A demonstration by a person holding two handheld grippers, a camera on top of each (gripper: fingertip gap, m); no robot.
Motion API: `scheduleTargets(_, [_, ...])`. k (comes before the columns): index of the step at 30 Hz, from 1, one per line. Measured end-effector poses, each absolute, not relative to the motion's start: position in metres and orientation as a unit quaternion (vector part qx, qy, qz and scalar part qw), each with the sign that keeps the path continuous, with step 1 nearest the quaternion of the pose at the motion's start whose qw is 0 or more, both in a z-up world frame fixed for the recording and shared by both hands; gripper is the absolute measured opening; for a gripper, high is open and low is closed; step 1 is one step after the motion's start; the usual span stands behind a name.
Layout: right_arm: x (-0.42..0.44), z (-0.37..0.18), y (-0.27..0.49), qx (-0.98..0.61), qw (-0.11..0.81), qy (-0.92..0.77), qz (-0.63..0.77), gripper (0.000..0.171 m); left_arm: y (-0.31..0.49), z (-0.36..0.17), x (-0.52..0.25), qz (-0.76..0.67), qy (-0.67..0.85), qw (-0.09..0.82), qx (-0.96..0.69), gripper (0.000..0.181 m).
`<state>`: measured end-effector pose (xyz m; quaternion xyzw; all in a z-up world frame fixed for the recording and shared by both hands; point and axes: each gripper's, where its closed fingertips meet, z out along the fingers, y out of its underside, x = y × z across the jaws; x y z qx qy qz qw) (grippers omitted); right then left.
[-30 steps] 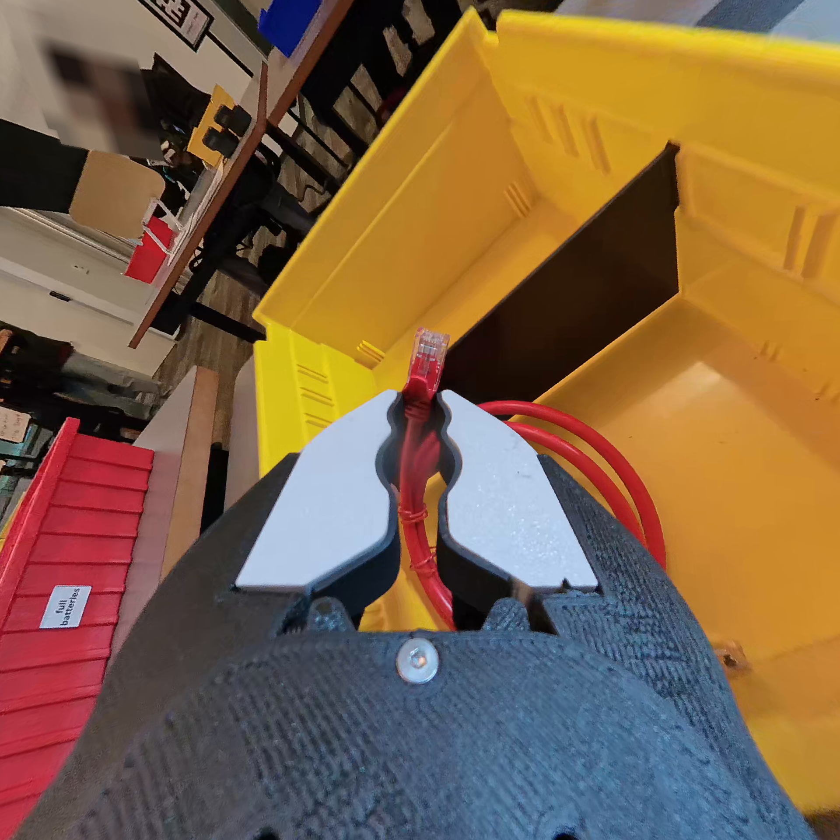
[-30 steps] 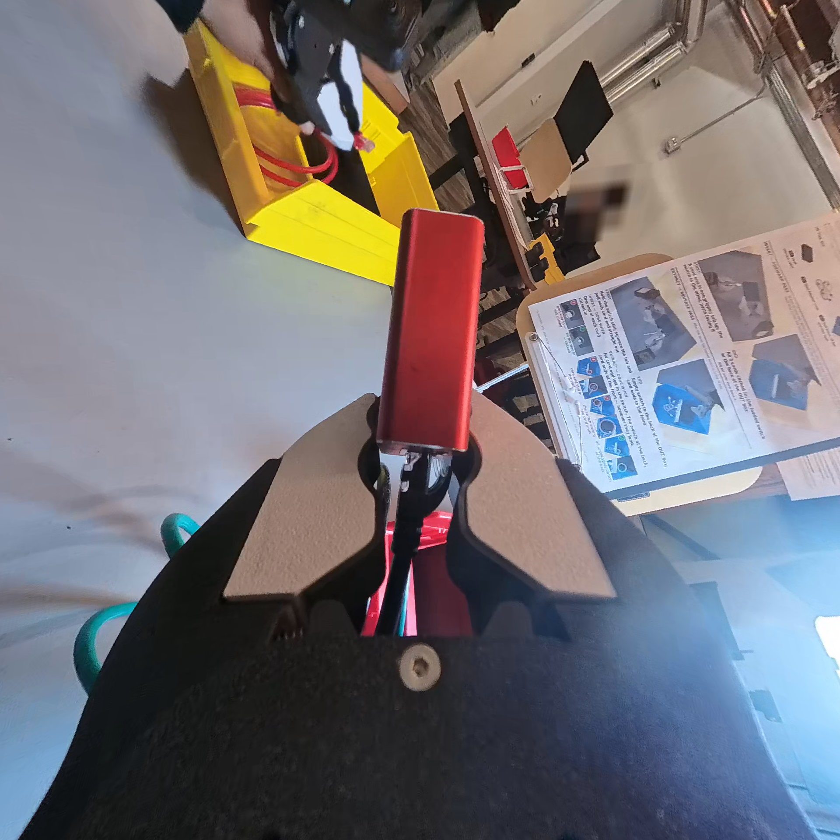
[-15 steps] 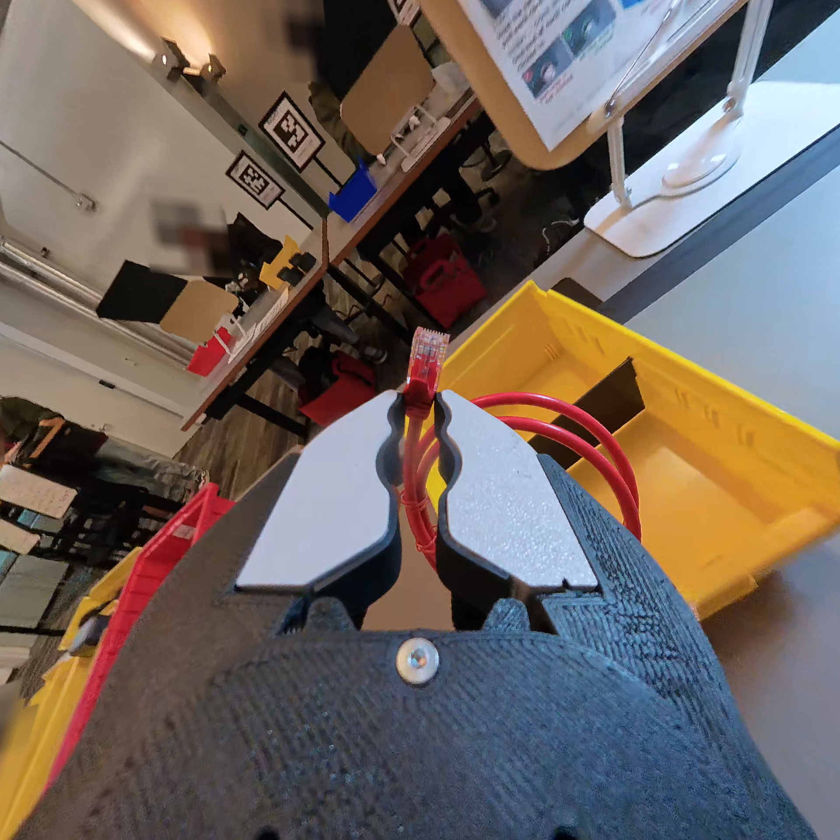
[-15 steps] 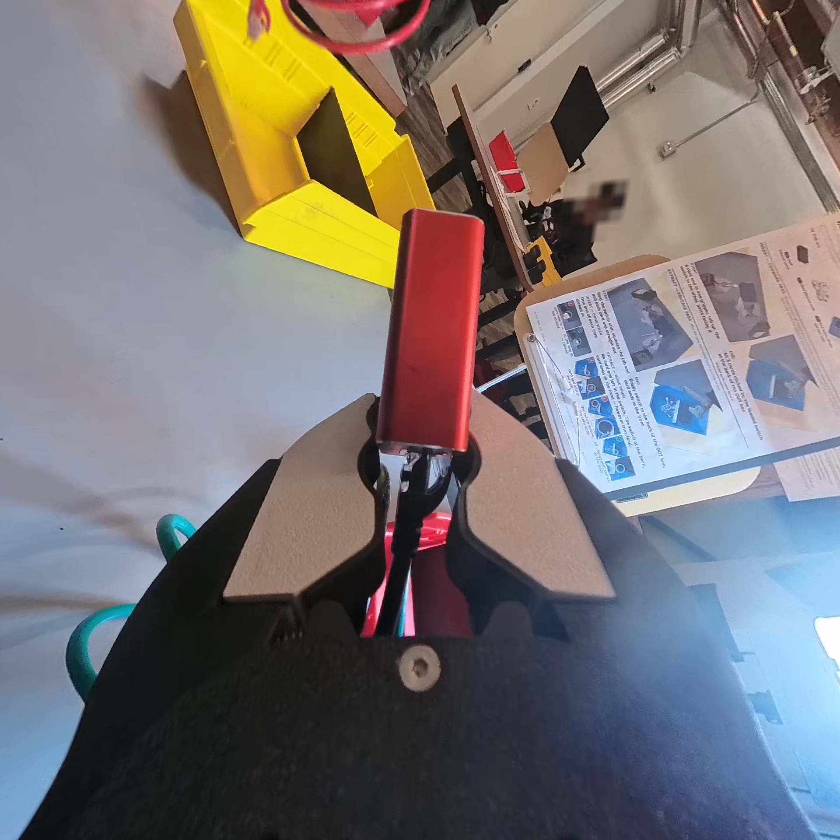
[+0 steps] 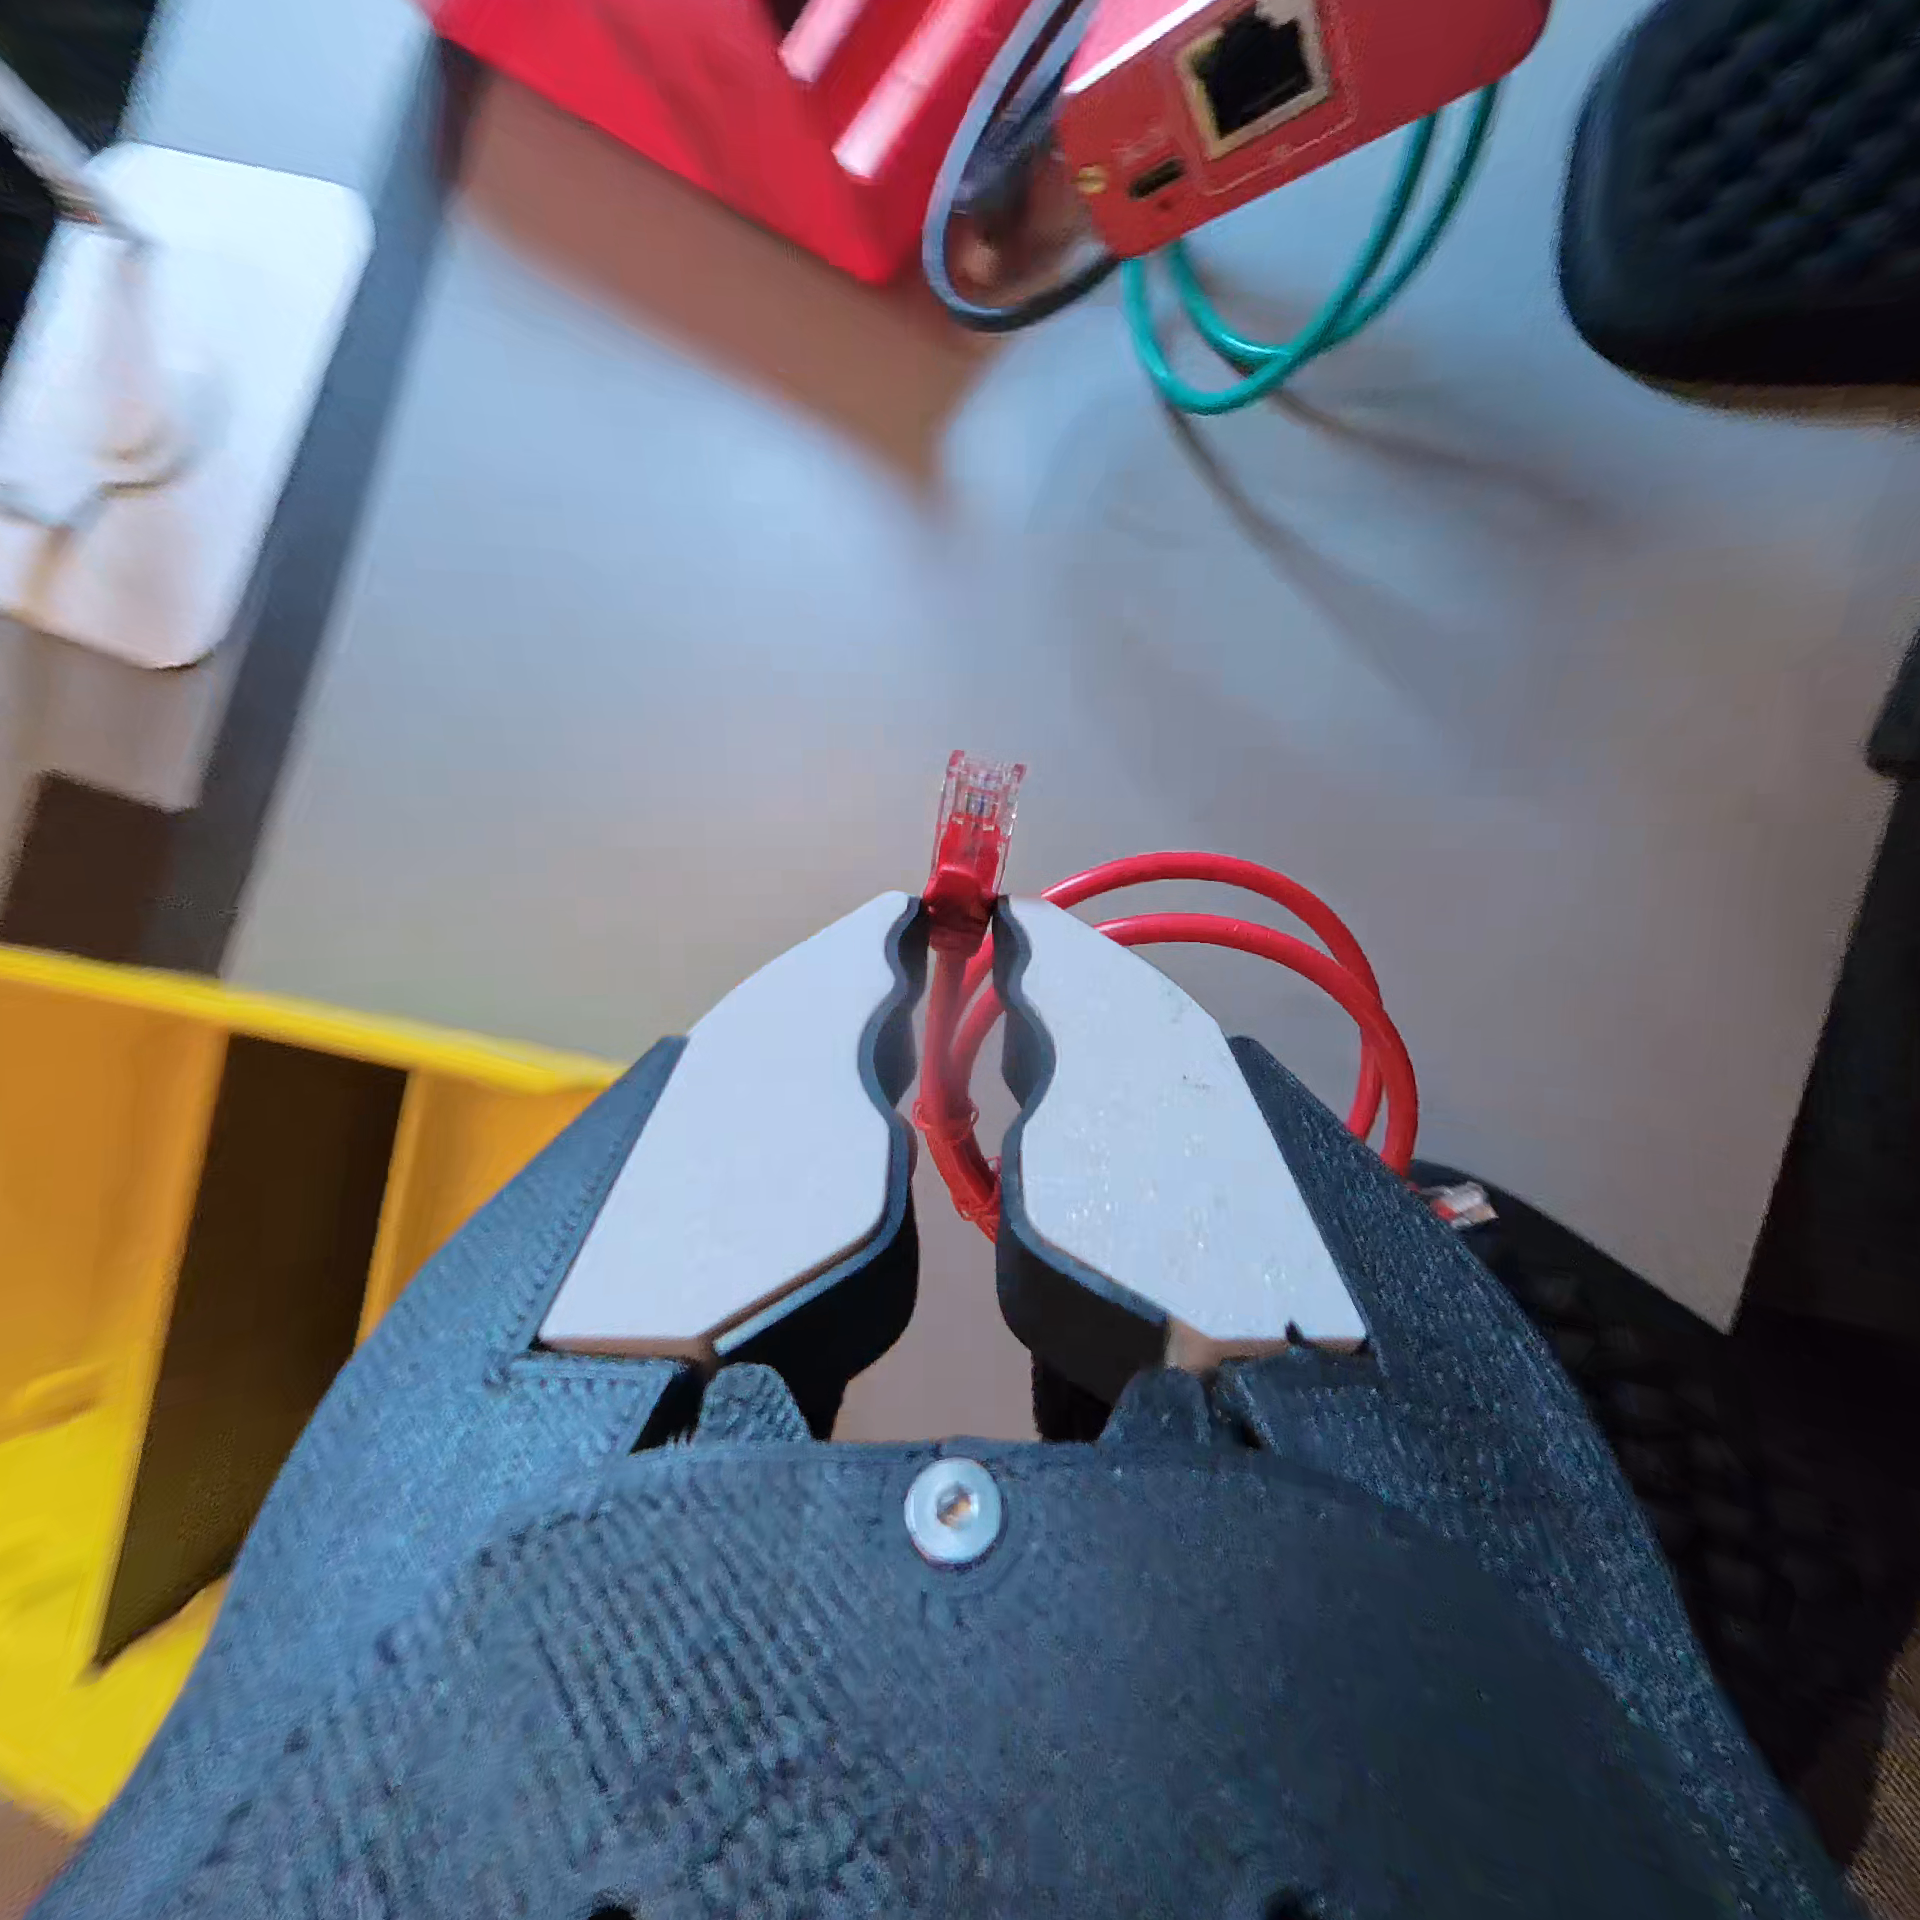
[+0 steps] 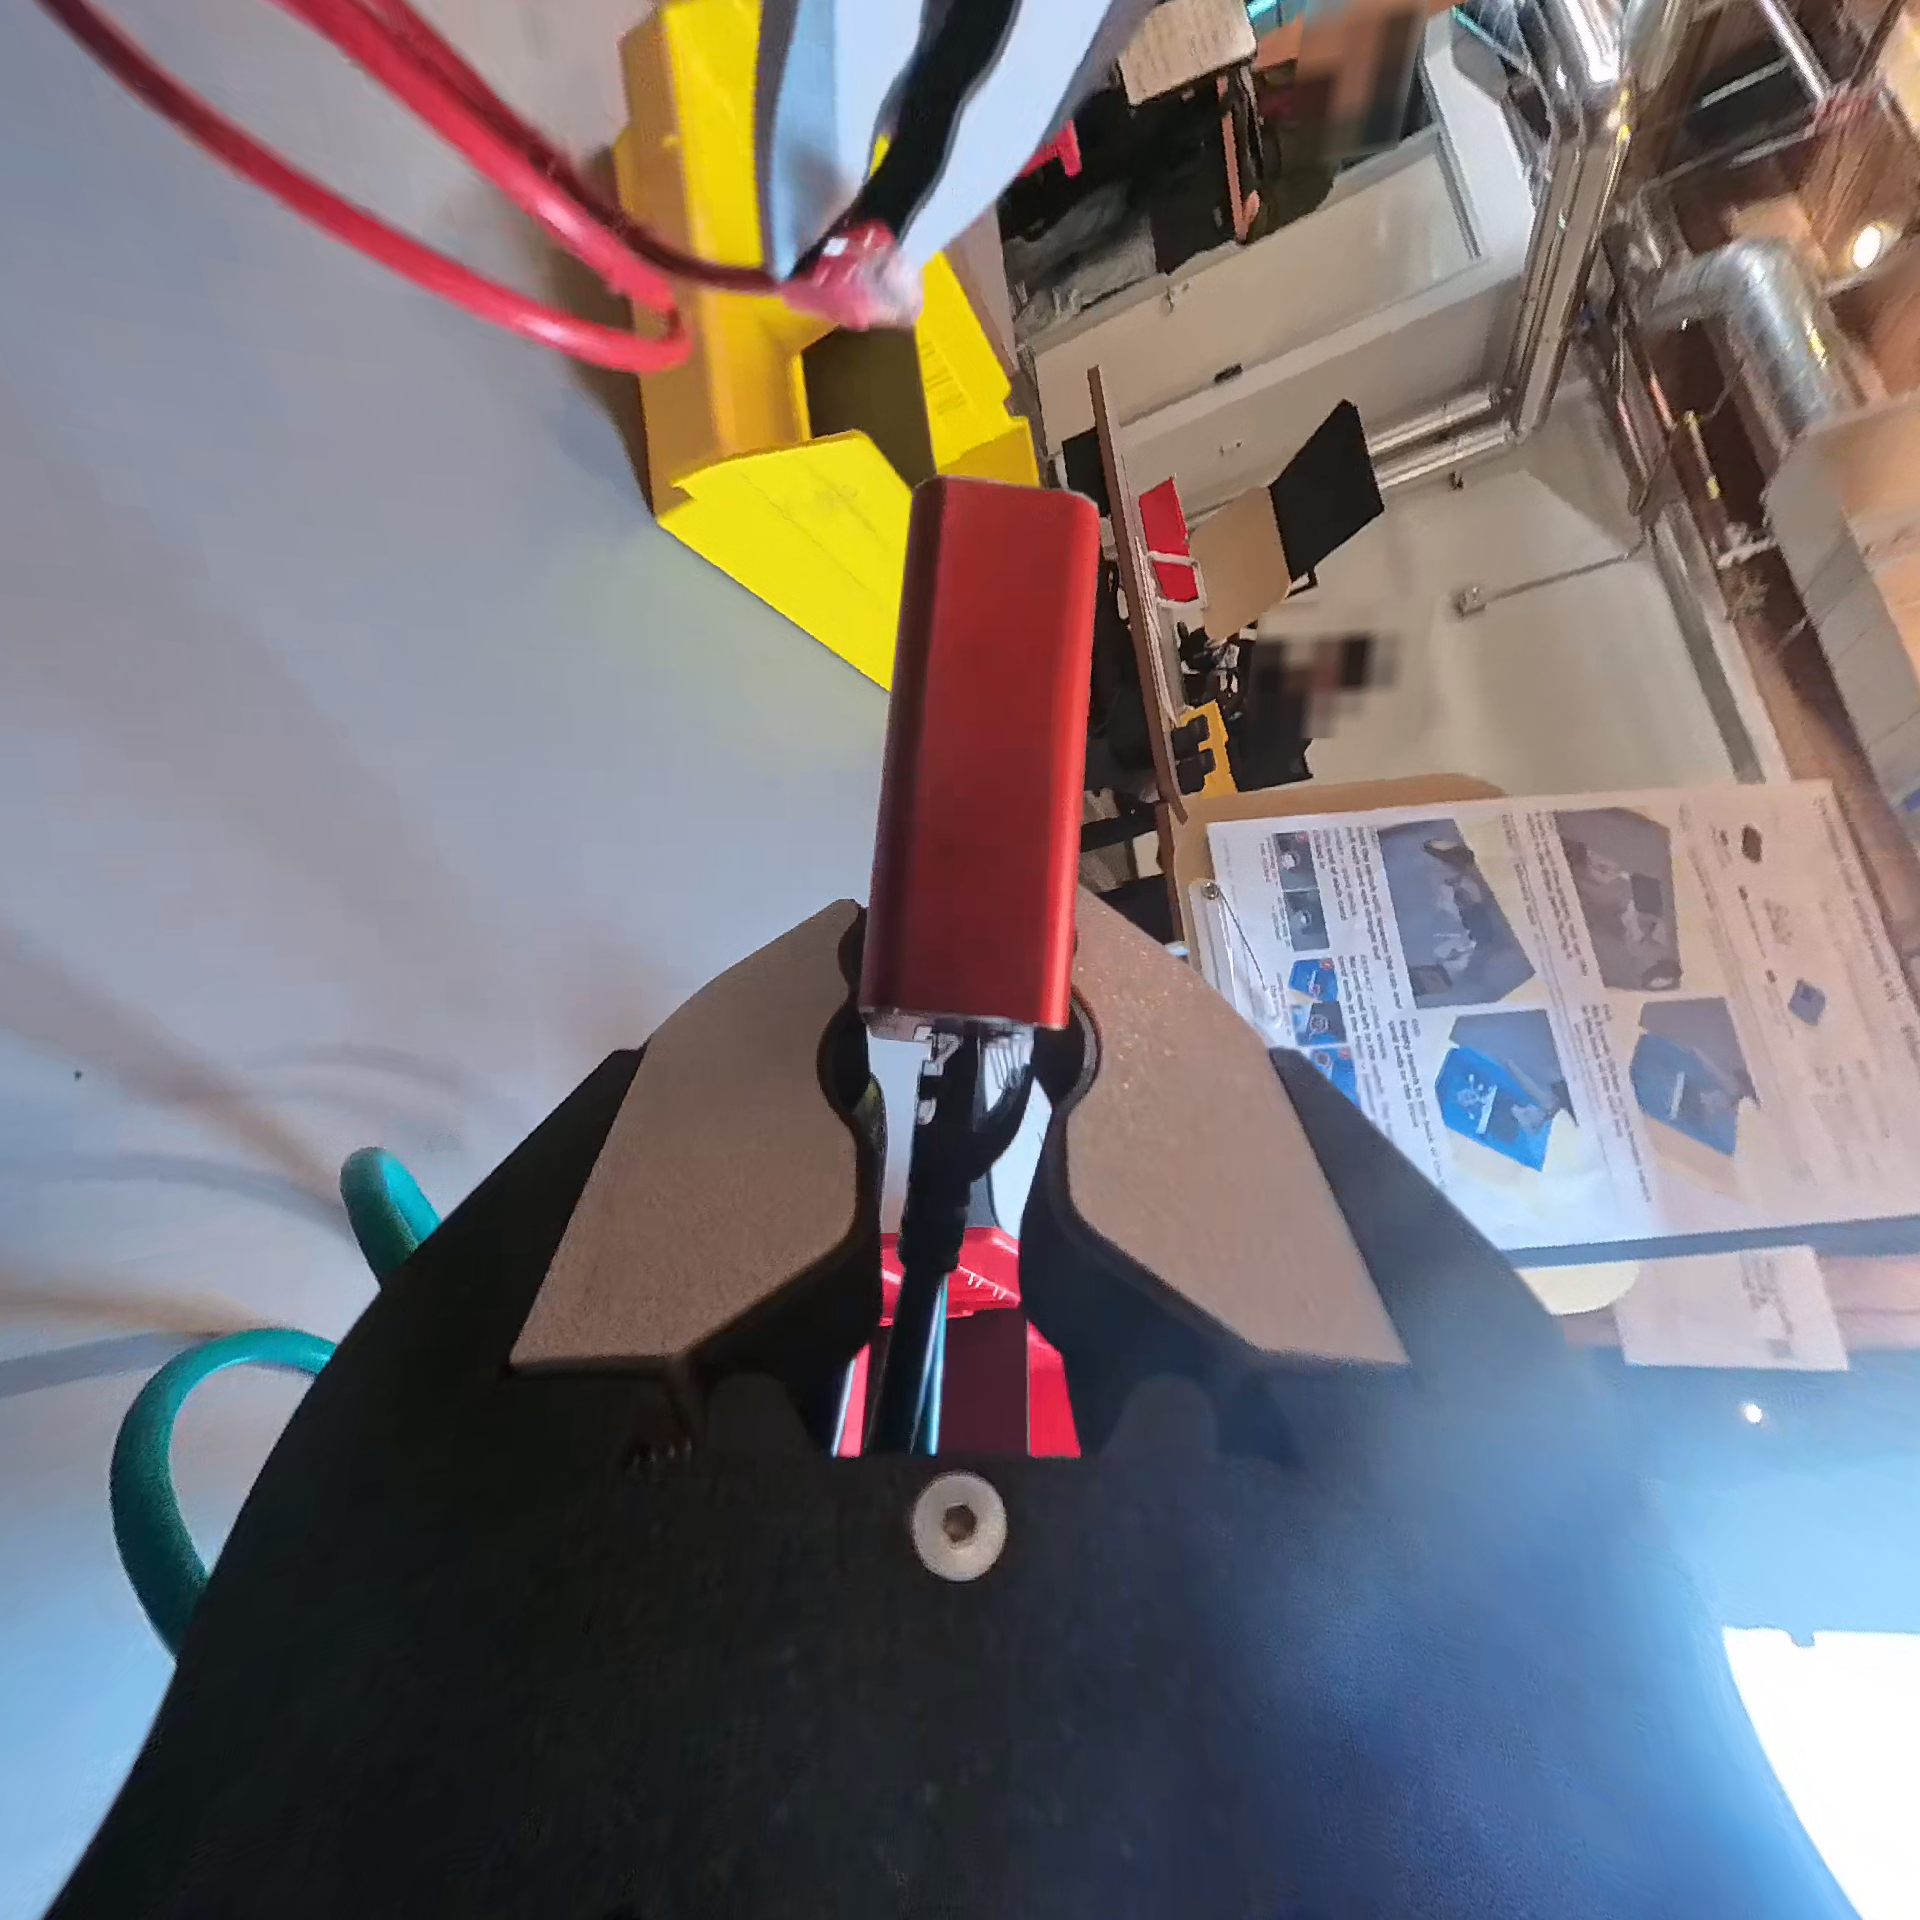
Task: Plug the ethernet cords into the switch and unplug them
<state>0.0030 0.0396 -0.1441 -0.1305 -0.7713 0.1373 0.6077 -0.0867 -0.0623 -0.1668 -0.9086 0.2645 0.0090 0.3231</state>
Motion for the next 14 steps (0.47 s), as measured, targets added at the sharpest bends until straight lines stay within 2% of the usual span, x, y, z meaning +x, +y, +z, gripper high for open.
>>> scheduleTargets(1, [0.004,-0.149,0.039,-0.121,0.607,-0.774,0.131,0.027,-0.058,-0.179,-0.078,-0.008,0.273,0.311,-0.910,0.012])
scheduleTargets(7, [0.010,-0.184,0.034,-0.062,0.595,-0.797,0.083,0.027,-0.037,-0.225,-0.038,-0.095,0.296,0.267,-0.912,0.012])
scheduleTargets(14, [0.020,-0.201,0.035,-0.035,0.584,-0.810,0.033,0.027,-0.024,-0.232,-0.010,-0.112,0.320,0.233,-0.911,0.012])
